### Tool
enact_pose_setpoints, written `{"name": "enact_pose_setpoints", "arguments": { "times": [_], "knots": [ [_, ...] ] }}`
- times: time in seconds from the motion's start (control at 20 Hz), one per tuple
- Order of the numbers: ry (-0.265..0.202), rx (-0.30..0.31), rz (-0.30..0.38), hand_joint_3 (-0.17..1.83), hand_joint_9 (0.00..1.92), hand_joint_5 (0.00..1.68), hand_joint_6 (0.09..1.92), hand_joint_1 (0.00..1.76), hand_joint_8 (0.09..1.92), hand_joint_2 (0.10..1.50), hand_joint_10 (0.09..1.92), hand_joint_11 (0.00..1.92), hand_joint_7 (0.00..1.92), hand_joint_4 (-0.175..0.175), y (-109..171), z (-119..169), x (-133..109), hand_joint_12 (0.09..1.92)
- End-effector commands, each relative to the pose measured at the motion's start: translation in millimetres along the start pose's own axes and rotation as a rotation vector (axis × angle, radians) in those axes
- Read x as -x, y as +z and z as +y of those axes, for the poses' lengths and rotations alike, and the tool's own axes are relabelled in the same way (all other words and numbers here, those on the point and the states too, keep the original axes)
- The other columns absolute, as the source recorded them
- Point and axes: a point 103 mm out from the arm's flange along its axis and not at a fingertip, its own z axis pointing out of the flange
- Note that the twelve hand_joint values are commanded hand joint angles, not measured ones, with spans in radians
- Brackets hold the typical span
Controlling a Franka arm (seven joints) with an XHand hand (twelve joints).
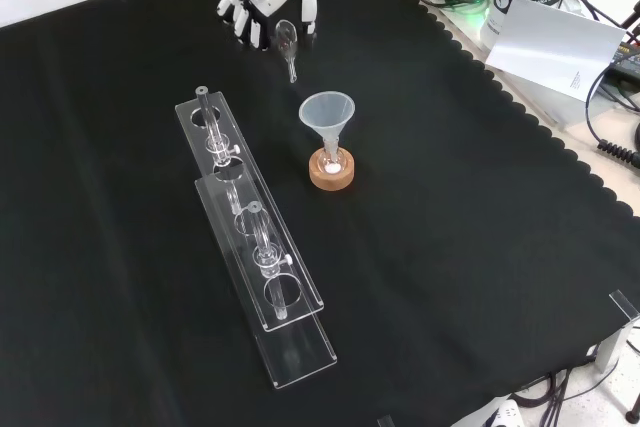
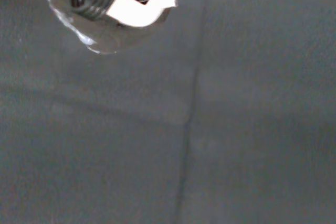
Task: Put the weighing funnel back on the table.
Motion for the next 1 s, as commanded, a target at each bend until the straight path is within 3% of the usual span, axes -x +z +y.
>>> {"name": "enact_pose_setpoints", "arguments": {
  "times": [0.05,1.0],
  "knots": [
    [0.011,-0.042,0.062,0.48,0.72,1.01,1.04,1.03,0.71,0.87,0.6,0.23,0.56,0.175,29.9,17.9,-1.1,1.35],
    [-0.106,-0.116,0.099,0.47,0.72,1.01,1.04,1.03,0.71,0.87,0.6,0.23,0.56,0.175,80.2,62.4,-51.2,1.35]
  ]
}}
